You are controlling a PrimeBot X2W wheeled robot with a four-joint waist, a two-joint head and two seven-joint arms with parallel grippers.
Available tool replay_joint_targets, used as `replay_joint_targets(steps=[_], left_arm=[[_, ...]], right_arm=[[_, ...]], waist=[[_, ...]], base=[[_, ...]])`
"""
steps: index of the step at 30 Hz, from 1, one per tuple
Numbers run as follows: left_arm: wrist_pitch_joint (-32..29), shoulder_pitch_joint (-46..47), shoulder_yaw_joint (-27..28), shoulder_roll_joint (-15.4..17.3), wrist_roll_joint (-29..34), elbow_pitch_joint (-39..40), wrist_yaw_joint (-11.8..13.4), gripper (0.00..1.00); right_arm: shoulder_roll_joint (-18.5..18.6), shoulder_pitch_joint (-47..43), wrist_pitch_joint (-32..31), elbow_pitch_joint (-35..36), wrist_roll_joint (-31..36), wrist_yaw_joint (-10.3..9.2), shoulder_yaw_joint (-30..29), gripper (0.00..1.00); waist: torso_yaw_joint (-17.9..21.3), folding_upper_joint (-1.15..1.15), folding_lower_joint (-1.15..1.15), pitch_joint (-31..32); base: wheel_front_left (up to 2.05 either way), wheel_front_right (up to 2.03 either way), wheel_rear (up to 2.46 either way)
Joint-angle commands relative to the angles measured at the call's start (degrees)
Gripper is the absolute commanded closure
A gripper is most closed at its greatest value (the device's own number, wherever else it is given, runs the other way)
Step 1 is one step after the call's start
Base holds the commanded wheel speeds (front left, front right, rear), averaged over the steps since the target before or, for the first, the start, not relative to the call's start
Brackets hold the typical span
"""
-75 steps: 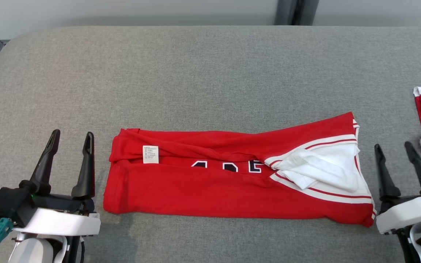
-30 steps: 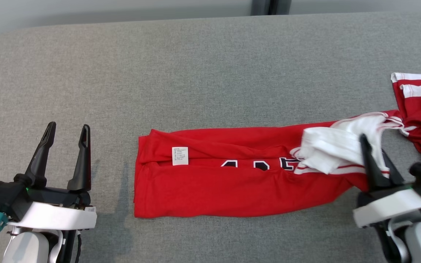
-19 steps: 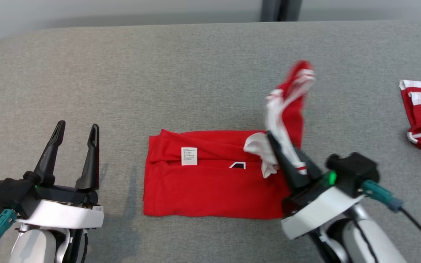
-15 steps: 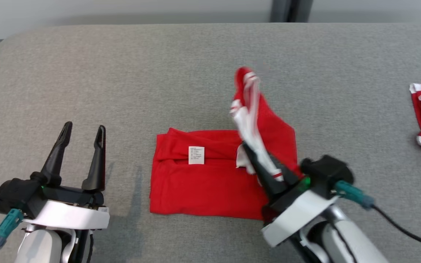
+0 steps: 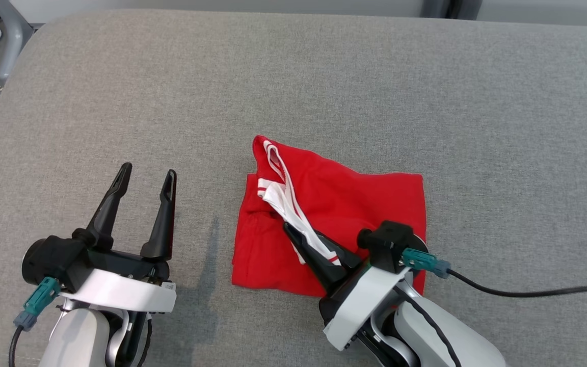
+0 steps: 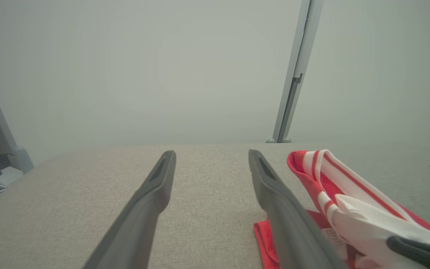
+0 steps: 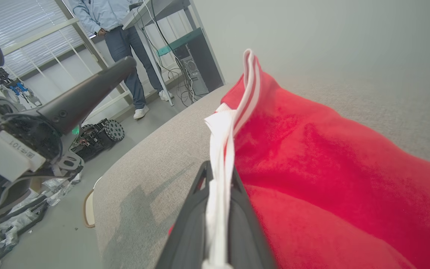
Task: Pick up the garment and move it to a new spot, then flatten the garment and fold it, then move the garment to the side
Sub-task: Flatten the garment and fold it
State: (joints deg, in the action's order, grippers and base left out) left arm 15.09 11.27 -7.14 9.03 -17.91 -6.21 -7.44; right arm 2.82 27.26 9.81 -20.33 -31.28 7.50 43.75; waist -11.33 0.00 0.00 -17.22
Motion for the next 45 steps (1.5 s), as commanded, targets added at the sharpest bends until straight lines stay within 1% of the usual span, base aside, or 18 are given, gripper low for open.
replay_joint_targets(steps=[1, 2, 3, 8, 11, 13, 19, 23, 29, 30, 33, 36, 45], left_arm=[[0.05, 1.18, -0.16, 0.28, -0.39, -0.18, 0.01, 0.00], [0.05, 1.37, -0.37, 0.45, -0.41, -0.36, 0.01, 0.00], [0.05, 1.49, -0.40, 0.54, -0.44, -0.48, 0.01, 0.00], [0.05, 1.88, -0.26, 0.94, -0.55, -0.89, 0.00, 0.00], [0.05, 2.09, -0.09, 1.13, -0.40, -1.04, 0.00, 0.00], [0.05, 1.99, 0.49, 1.08, -0.10, -0.93, 0.00, 0.00], [0.05, 0.19, 3.33, 0.42, 0.94, -0.08, 0.57, 0.00], [0.05, -1.22, 5.15, 0.16, 1.49, 0.34, 1.14, 0.00], [0.05, -3.71, 6.95, -0.23, 2.14, 0.76, 1.58, 0.00], [0.05, -3.71, 6.95, -0.23, 2.14, 0.76, 1.58, 0.00], [0.05, -5.44, 7.52, -0.35, 2.46, 1.01, 1.81, 0.00], [0.05, -6.75, 7.76, -0.17, 3.05, 1.58, 1.91, 0.00], [-0.98, -10.18, 6.20, 0.44, 3.95, 2.45, 2.10, 0.00]], right_arm=[[0.27, 0.99, 0.57, -0.75, -0.43, -0.03, 0.54, 0.84], [0.26, 1.76, 1.20, -1.43, -1.09, -0.03, 1.44, 0.38], [0.24, 2.53, 1.71, -1.87, -1.90, -0.03, 2.48, 0.00], [0.26, 5.66, 4.37, -1.05, -3.70, -0.03, 5.05, 0.00], [0.31, 6.44, 5.21, 1.09, -3.37, -0.03, 3.80, 0.00], [0.30, 6.19, 5.41, 2.58, -1.65, -0.03, 1.25, 0.00], [0.30, 2.25, 5.43, 7.32, 8.39, -0.03, -13.00, 0.00], [2.14, -2.75, 5.43, 9.57, 13.65, -0.03, -22.16, 0.00], [4.95, -11.18, 4.79, 11.34, 17.14, -0.03, -32.99, 0.00], [4.95, -11.18, 4.79, 11.34, 17.14, -0.03, -32.99, 0.00], [5.66, -15.27, 3.90, 12.00, 18.10, -0.03, -36.59, 0.00], [5.95, -18.35, 3.04, 13.12, 18.42, -0.03, -38.97, 0.00], [5.12, -24.65, 0.33, 15.16, 18.15, -0.03, -42.10, 0.00]], waist=[[-0.05, 0.00, 0.00, -0.26], [-0.01, 0.00, 0.00, -0.40], [0.11, 0.00, 0.00, -0.56], [1.19, 0.00, 0.00, -0.93], [1.75, 0.00, 0.00, -0.58], [2.19, 0.00, 0.00, -0.11], [3.89, 0.00, 0.00, 1.33], [5.10, 0.00, 0.00, 2.61], [6.50, 0.00, 0.00, 4.82], [6.50, 0.00, 0.00, 4.82], [7.06, 0.00, 0.00, 6.35], [7.40, 0.00, 0.00, 7.56], [7.55, 0.00, 0.00, 10.78]], base=[[0.00, 0.00, 0.00], [0.00, 0.00, 0.00], [0.00, 0.00, 0.00], [0.00, 0.00, 0.00], [0.00, 0.00, 0.00], [0.00, 0.00, 0.00], [0.00, 0.00, 0.00], [0.00, 0.00, 0.00], [0.00, 0.00, 0.00], [0.00, 0.00, 0.00], [0.00, 0.00, 0.00], [0.00, 0.00, 0.00], [0.00, 0.00, 0.00]])
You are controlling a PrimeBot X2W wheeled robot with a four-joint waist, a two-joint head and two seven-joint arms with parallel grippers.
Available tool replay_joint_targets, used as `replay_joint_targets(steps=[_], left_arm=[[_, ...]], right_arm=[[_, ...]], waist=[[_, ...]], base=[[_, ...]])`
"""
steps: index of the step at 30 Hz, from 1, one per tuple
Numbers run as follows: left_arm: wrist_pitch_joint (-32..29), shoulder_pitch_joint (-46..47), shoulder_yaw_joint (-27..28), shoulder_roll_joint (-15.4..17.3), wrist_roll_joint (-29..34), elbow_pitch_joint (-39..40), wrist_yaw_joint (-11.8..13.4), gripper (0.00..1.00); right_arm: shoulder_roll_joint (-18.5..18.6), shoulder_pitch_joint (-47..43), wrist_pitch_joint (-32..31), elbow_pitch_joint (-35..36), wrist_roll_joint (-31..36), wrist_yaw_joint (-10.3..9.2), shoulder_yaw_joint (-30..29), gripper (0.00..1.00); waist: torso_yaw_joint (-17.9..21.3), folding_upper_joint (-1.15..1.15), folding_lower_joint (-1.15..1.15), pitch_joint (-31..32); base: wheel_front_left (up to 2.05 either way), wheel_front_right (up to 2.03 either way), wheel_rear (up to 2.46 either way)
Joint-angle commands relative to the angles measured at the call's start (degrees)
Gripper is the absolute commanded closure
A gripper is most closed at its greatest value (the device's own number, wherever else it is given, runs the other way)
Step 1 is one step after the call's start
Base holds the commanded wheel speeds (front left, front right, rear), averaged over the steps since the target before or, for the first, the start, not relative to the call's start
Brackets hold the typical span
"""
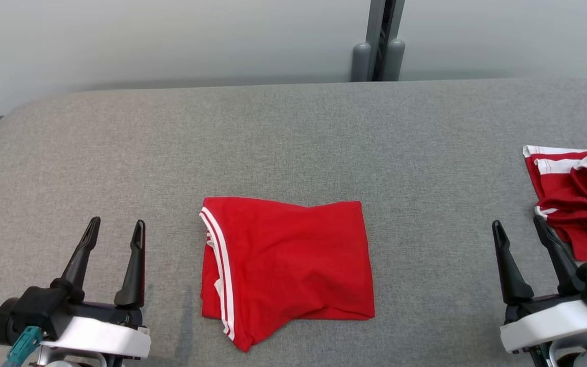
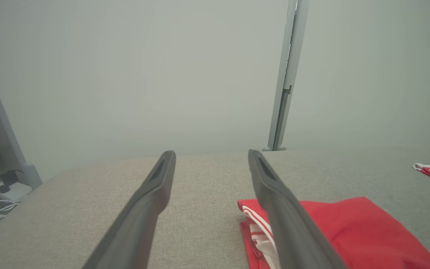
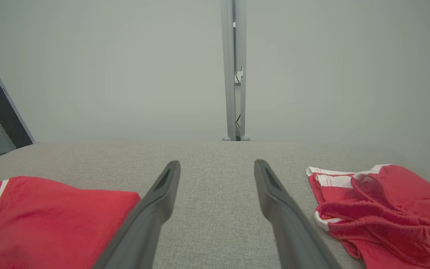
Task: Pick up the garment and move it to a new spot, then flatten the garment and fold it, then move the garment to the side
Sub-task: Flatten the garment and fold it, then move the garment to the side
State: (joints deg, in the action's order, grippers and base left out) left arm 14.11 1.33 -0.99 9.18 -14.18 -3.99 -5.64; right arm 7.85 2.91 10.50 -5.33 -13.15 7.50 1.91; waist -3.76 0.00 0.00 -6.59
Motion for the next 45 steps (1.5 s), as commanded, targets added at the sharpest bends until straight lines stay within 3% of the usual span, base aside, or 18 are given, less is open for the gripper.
replay_joint_targets(steps=[1, 15, 24, 42, 43, 44, 45], left_arm=[[-0.31, -0.50, -0.15, 0.31, 0.31, 0.42, 0.36, 0.00], [-2.19, -0.77, -2.03, 0.83, 0.65, 2.17, 0.64, 0.00], [-1.83, 1.15, -3.22, 0.35, 0.67, 2.76, 0.94, 0.00], [0.46, 6.28, -5.90, -1.70, 0.02, -0.31, 0.31, 0.00], [0.53, 6.35, -5.94, -1.73, -0.04, -0.52, 0.23, 0.00], [0.61, 6.40, -5.94, -1.72, -0.07, -0.75, 0.18, 0.00], [0.70, 6.41, -5.92, -1.68, -0.08, -0.94, 0.11, 0.00]], right_arm=[[-0.08, -0.82, -0.46, 0.33, -0.06, -0.03, -0.71, 0.00], [-1.49, -2.13, -2.23, 2.62, 0.75, -0.03, -2.32, 0.00], [-0.84, 2.22, -4.35, -0.46, 0.55, -0.03, 1.28, 0.00], [-2.51, 11.61, -4.95, -25.60, -5.54, -0.03, 15.16, 0.00], [-2.63, 11.93, -4.91, -26.51, -6.07, -0.03, 15.70, 0.55], [-2.56, 12.26, -4.95, -27.39, -6.42, -0.02, 16.23, 0.62], [-2.52, 12.52, -4.97, -27.97, -6.85, -0.02, 16.64, 1.00]], waist=[[-0.01, 0.00, 0.00, 0.28], [-0.65, 0.00, 0.00, -0.24], [-4.12, 0.00, 0.00, -2.24], [-12.52, 0.00, 0.00, -6.77], [-12.78, 0.00, 0.00, -6.80], [-12.96, 0.00, 0.00, -6.77], [-13.08, 0.00, 0.00, -6.72]], base=[[0.00, 0.00, 0.00], [0.00, 0.00, 0.00], [0.00, 0.00, 0.00], [0.00, 0.00, 0.00], [0.00, 0.00, 0.00], [0.00, 0.00, 0.00], [0.00, 0.00, 0.00]])
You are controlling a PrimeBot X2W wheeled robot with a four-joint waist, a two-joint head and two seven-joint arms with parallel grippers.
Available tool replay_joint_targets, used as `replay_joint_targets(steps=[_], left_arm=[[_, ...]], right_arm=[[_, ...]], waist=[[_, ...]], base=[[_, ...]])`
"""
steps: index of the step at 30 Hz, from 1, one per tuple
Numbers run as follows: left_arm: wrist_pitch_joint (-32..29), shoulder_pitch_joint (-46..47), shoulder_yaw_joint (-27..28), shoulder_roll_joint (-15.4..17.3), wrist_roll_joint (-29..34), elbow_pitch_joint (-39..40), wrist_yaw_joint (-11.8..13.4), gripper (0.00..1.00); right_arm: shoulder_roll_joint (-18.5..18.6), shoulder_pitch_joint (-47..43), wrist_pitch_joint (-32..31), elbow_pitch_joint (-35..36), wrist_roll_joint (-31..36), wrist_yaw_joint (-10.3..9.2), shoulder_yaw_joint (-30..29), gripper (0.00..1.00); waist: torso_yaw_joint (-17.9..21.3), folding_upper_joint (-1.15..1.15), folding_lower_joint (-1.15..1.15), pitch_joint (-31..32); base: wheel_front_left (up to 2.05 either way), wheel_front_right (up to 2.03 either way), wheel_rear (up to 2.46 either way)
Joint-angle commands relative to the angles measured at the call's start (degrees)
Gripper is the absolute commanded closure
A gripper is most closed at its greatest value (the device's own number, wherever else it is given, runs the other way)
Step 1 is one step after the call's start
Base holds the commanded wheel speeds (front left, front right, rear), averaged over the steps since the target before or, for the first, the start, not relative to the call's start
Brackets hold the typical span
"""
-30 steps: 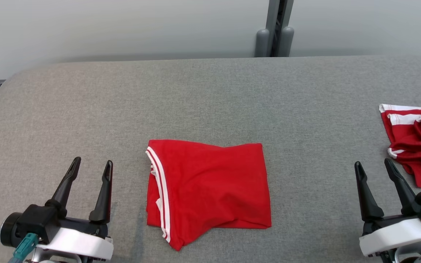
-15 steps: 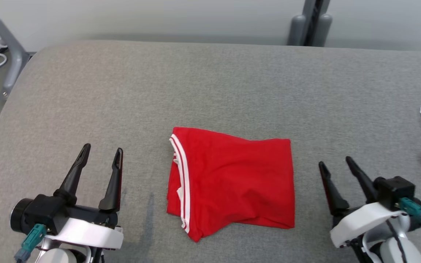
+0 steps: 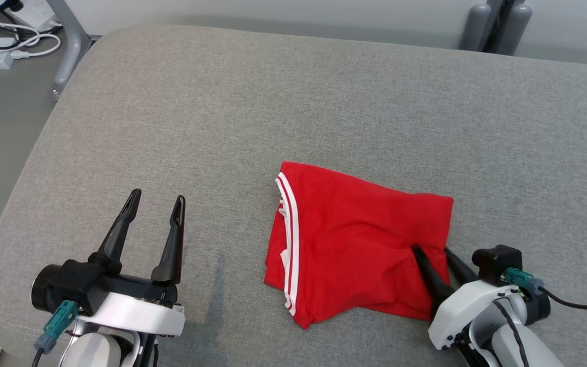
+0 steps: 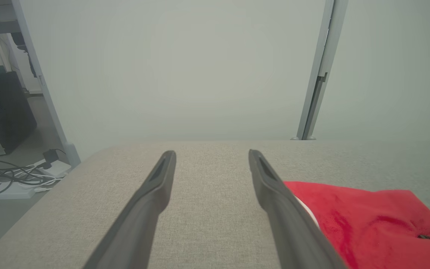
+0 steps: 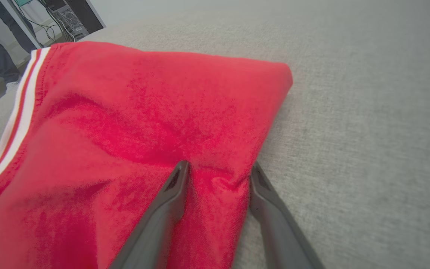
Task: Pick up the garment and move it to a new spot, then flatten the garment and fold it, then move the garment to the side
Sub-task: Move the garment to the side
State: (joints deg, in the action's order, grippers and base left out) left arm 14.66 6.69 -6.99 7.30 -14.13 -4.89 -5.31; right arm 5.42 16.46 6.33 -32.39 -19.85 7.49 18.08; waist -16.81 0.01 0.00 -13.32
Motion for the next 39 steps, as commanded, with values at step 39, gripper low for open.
replay_joint_targets(steps=[39], left_arm=[[-0.92, -1.81, 0.43, 3.82, -0.44, 5.38, 0.91, 0.00]], right_arm=[[17.79, -1.36, -5.19, 20.33, 5.43, -0.03, 0.03, 1.00]], waist=[[23.20, -0.01, 0.00, 3.51]], base=[[0.00, 0.00, 0.00]])
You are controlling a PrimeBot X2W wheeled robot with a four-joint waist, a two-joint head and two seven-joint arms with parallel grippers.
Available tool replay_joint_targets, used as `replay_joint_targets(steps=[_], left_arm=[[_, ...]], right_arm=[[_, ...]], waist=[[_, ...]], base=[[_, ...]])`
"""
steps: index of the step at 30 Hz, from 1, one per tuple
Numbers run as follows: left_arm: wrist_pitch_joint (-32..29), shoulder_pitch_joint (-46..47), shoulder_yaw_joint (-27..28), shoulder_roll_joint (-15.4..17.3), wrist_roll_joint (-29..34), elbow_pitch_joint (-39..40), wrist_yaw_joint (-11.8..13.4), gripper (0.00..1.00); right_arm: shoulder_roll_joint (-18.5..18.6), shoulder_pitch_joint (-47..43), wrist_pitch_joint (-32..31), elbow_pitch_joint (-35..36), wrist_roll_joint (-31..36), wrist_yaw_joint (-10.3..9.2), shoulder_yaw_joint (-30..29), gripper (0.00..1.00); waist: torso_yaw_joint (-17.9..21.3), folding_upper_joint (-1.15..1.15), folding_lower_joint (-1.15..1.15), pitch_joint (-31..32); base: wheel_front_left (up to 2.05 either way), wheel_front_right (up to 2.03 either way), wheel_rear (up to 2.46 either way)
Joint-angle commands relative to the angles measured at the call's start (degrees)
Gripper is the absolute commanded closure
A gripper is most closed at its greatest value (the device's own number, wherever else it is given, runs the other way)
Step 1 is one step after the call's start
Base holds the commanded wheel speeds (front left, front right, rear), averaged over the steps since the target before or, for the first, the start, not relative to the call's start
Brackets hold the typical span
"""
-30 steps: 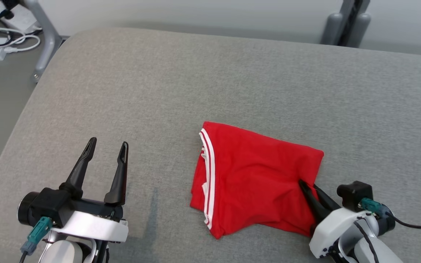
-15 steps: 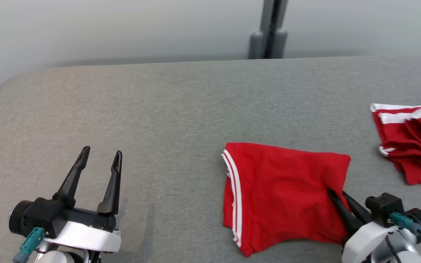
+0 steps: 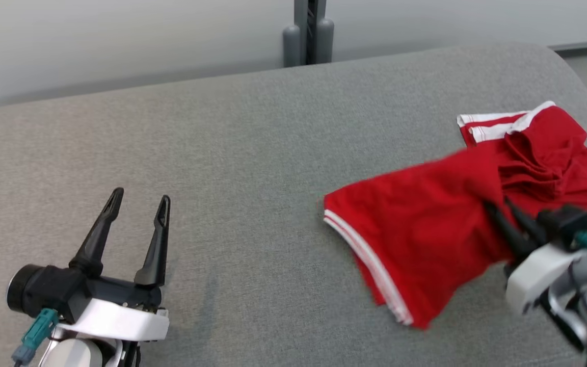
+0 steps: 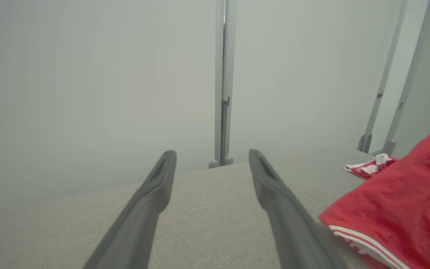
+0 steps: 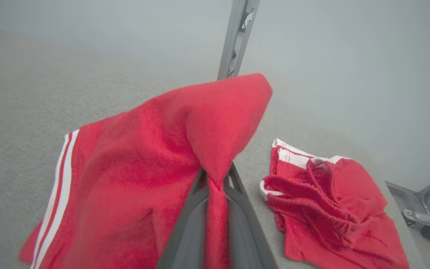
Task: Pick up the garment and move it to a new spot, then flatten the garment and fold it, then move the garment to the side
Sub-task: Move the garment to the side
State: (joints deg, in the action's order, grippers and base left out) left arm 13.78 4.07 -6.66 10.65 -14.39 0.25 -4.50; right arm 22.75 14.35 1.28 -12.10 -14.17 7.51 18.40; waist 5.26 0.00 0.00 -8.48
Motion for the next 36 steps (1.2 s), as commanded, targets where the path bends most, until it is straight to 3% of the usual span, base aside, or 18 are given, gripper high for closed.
replay_joint_targets(steps=[1, 12, 16, 20, 21, 23, 30, 36], left_arm=[[-0.11, 1.30, -0.14, 0.53, -0.12, 0.37, -0.01, 0.00], [-0.33, 9.26, -4.36, 1.27, 1.03, 1.74, -1.54, 0.00], [-0.19, 11.63, -5.72, 1.56, 1.14, 1.66, -1.93, 0.00], [-0.06, 13.21, -6.60, 2.01, 0.86, 1.36, -2.14, 0.00], [-0.09, 13.39, -6.69, 2.18, 0.73, 1.22, -2.21, 0.00], [0.00, 13.72, -6.86, 2.35, 0.47, 0.91, -2.26, 0.00], [0.40, 11.62, -6.50, 2.23, -0.22, -0.54, -1.36, 0.00], [0.68, 8.52, -5.43, 1.90, -1.14, -1.67, 0.10, 0.00]], right_arm=[[1.30, 2.97, 0.06, -0.60, -0.58, -0.05, -0.29, 1.00], [11.24, 19.32, 1.92, -12.78, -1.84, -0.05, -4.32, 1.00], [12.14, 22.24, 3.57, -18.91, -2.03, -0.05, -6.03, 1.00], [10.61, 24.49, 5.06, -26.26, -1.92, -0.05, -8.28, 1.00], [10.64, 25.03, 5.65, -27.99, -1.62, -0.06, -9.12, 0.79], [10.17, 25.77, 6.56, -31.19, -1.13, -0.06, -10.52, 0.00], [7.59, 26.13, 12.03, -36.80, 0.42, -0.05, -14.65, 0.00], [3.80, 22.40, 13.71, -33.37, 1.05, -0.05, -17.20, 0.00]], waist=[[1.49, 0.00, 0.00, -2.03], [2.49, 0.00, 0.00, -11.26], [2.00, 0.00, 0.00, -13.29], [1.52, 0.00, 0.00, -14.54], [1.42, 0.00, 0.00, -14.67], [1.28, 0.00, 0.00, -14.75], [0.96, 0.00, 0.00, -12.08], [0.33, 0.00, 0.00, -7.85]], base=[[0.00, 0.00, 0.00], [0.00, 0.00, 0.00], [0.00, 0.00, 0.00], [0.00, 0.00, 0.00], [0.00, 0.00, 0.00], [0.00, 0.00, 0.00], [0.00, 0.00, 0.00], [0.00, 0.00, 0.00]])
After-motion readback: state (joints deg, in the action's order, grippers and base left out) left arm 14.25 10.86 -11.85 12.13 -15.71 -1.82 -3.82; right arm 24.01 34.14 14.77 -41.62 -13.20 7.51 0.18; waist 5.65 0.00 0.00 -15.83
